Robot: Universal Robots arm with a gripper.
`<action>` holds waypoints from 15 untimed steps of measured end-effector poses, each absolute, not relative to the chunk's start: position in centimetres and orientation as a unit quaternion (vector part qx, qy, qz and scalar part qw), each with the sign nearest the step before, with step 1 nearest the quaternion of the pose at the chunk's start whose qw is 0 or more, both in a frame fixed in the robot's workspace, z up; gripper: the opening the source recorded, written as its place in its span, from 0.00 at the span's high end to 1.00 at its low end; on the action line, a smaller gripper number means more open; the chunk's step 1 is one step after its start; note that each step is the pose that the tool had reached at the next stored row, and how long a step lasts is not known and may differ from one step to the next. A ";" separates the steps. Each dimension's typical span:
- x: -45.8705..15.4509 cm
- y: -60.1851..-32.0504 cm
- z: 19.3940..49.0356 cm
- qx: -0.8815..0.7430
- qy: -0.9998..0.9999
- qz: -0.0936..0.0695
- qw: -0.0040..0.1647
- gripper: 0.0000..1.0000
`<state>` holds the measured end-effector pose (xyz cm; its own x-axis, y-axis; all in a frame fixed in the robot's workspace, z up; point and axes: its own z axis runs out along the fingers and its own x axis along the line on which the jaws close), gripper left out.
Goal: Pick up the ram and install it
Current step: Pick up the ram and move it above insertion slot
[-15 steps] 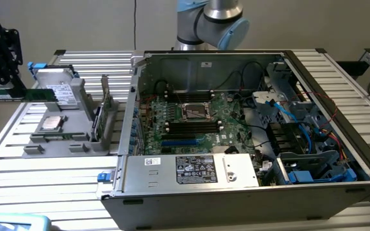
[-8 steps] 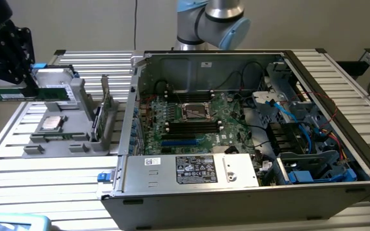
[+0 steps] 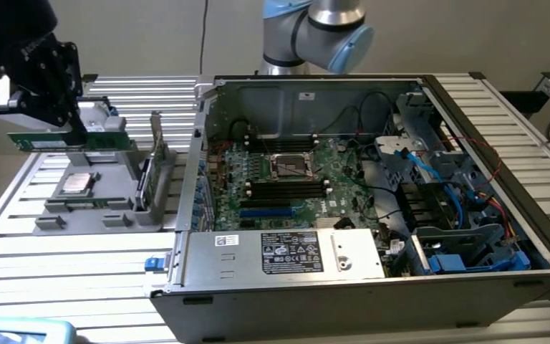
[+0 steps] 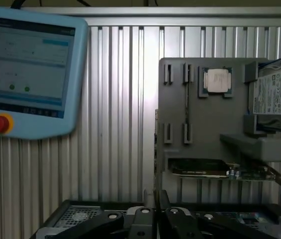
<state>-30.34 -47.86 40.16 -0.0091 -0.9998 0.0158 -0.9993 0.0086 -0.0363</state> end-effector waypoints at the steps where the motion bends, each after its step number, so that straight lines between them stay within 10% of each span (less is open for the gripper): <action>1: -29.8 -47.9 40.2 -0.704 0.710 -0.018 0.008 0.86; 15: -23.7 -48.2 40.3 -0.707 0.707 -0.009 0.017 0.86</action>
